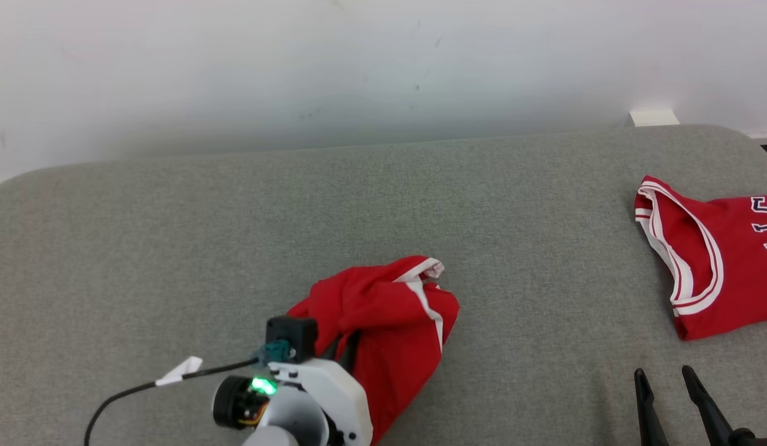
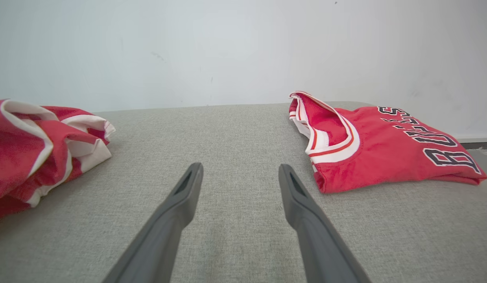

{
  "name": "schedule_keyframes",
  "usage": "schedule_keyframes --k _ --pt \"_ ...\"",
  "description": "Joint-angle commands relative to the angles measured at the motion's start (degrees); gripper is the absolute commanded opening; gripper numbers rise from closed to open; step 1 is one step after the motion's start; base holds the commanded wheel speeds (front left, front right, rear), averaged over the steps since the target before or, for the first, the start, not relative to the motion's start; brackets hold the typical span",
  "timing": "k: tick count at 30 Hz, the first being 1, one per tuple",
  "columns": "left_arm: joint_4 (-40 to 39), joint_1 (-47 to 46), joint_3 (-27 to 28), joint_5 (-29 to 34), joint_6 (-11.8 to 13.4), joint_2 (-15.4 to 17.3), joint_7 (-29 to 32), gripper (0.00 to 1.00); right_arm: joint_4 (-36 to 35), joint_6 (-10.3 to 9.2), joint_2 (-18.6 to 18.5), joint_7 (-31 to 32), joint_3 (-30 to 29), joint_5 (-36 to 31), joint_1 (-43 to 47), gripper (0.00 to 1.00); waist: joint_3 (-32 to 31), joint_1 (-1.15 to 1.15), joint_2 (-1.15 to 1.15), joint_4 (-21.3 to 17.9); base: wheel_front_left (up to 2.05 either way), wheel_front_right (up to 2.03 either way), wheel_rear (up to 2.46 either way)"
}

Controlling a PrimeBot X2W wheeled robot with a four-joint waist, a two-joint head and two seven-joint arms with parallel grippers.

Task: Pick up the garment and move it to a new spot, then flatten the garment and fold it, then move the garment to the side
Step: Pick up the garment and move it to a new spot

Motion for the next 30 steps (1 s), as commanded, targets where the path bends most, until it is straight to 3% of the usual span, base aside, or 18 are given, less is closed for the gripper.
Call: schedule_keyframes --k 1,3,4,5,6,11,16,23,30 --pt "4.25 0.45 -0.58 0.98 0.18 0.25 -2.45 0.00 0.10 -0.13 -0.21 -0.13 -0.09 0.50 -0.64 1.00 0.31 0.00 0.00 -0.27 0.00 0.00 0.00" --pt "5.85 0.31 -0.56 0.81 0.19 0.27 -3.64 0.00 0.24 -0.13 -0.21 -0.12 -0.03 0.38 -0.74 1.00 0.34 0.00 0.00 -0.32 0.00 0.00 0.00" --pt "7.04 -0.04 -0.55 0.46 0.14 0.24 -5.26 0.22 0.34 -0.14 -0.24 -0.13 0.00 0.31 -0.84 1.00 0.35 0.00 0.00 -0.30 0.00 0.00 0.00" --pt "8.24 -0.34 -0.71 0.39 0.34 0.22 -6.78 0.36 0.45 -0.13 -0.24 -0.13 -0.07 0.29 -0.86 1.00 0.20 0.00 0.00 -0.21 0.00 0.00 0.00" --pt "9.29 -0.50 -0.97 0.40 0.33 0.17 -8.38 1.00 0.58 -0.13 -0.25 -0.12 -0.13 0.25 -0.76 1.00 -0.04 0.00 0.00 -0.15 0.00 0.00 0.00" --pt "9.23 1.03 -1.52 -1.03 -1.31 0.14 -17.37 1.00 0.51 -0.13 -0.31 -0.13 -0.30 -0.75 0.11 1.00 -2.28 0.00 0.00 -0.19 0.00 0.00 0.00" --pt "3.71 5.93 0.22 0.60 0.88 2.23 -24.51 1.00 -0.51 -0.13 -0.27 -0.13 -1.22 -1.83 1.75 1.00 -5.27 0.00 0.00 0.29 0.00 0.00 0.00" --pt "-3.96 15.58 5.95 2.13 4.98 3.95 -26.55 1.00 -3.31 -0.14 0.53 -0.11 -3.03 -3.01 3.11 1.00 -6.97 0.00 0.00 2.26 0.00 0.00 0.00" --pt "-7.15 21.29 10.49 7.41 2.77 3.30 -26.56 1.00 -3.03 -0.13 1.04 -0.05 -3.74 -4.61 3.23 1.00 -7.39 0.00 0.00 4.03 0.00 0.00 0.00"
